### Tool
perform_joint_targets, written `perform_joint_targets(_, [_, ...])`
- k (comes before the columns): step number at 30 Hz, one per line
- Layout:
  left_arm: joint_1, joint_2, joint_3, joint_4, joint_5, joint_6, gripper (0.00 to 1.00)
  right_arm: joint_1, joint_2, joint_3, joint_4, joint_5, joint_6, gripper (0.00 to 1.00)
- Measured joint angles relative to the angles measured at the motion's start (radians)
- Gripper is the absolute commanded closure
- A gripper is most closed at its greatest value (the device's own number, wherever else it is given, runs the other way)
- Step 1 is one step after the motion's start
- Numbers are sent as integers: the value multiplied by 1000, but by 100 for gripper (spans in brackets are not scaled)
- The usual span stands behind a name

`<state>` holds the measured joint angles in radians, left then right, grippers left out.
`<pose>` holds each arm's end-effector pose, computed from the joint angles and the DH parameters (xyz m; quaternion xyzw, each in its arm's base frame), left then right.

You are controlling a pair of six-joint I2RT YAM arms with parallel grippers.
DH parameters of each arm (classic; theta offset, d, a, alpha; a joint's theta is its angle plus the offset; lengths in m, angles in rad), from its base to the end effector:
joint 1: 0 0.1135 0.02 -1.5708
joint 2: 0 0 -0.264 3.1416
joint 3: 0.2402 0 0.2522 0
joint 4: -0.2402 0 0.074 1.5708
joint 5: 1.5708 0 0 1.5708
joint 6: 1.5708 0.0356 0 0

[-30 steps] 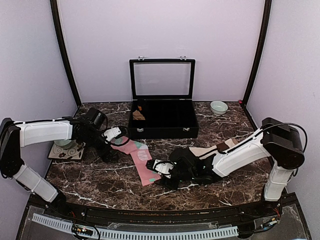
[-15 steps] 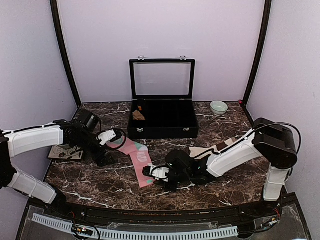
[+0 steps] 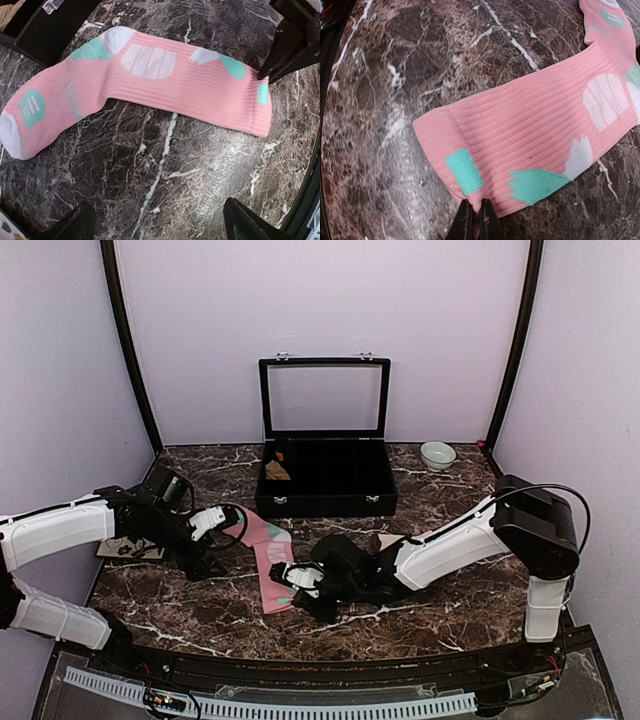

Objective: Roll the socks
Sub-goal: Move the sock to the center of the board, then roll the sock at the center of the board.

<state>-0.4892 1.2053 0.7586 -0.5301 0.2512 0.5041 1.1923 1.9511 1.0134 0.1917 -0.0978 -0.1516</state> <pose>0.2017 -0.1174 0.2185 0.4843 0.8166 -0.1176 0.2912 0.1415 0.3652 0.1224 -0.5850 0.7039 0.2379 0.3251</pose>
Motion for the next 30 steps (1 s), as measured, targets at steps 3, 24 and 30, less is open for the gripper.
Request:
perform_joint_targets(3, [-4,-13,-3,-12,48,9,10,4,40,61,-20,-3,111,81])
perform_joint_targets(24, [-331,156,-30,57,95,62,42,-32,-309,-241,212,71,299,48])
perform_joint_targets(30, [-441,243,27,96,44,75,57,-62,-418,-341,246,171,318,51])
